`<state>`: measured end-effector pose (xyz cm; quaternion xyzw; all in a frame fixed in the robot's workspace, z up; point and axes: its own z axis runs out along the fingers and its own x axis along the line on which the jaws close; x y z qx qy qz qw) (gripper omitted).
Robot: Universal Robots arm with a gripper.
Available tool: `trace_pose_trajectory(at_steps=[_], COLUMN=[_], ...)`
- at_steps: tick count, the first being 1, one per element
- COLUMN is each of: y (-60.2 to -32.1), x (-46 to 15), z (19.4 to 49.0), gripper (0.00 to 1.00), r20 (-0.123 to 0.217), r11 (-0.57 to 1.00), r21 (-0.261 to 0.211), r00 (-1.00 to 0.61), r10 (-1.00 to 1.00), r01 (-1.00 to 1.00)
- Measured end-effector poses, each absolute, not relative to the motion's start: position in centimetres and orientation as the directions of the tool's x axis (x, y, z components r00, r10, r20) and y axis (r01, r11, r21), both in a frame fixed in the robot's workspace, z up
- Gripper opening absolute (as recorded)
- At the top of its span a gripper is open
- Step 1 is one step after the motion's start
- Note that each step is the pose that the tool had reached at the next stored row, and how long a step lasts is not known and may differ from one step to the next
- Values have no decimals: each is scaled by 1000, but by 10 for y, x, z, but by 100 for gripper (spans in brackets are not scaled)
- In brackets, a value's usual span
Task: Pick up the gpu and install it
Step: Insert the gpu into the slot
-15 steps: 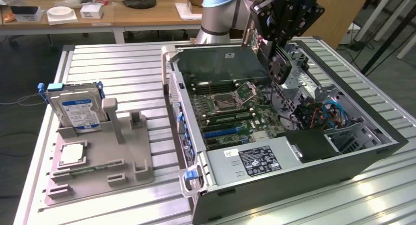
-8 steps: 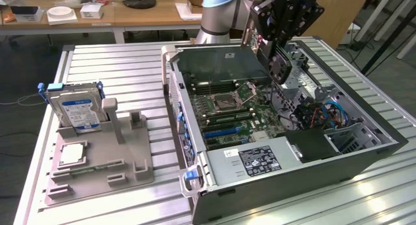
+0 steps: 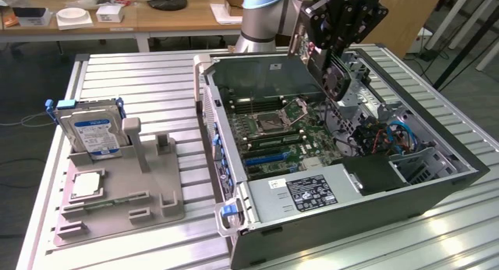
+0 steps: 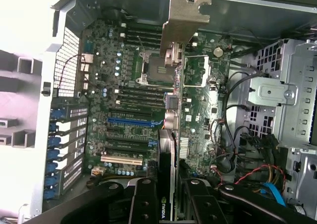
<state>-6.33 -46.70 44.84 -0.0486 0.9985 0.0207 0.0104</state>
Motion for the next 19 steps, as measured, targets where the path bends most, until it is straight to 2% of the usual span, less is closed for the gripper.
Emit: trace_pose_trajectory(at_steps=[19], y=[-467], x=[-63], z=[448], gripper=[26], r20=[-23], r11=[986], r21=[40], r00=[-987], r10=[-159], r01=[-160])
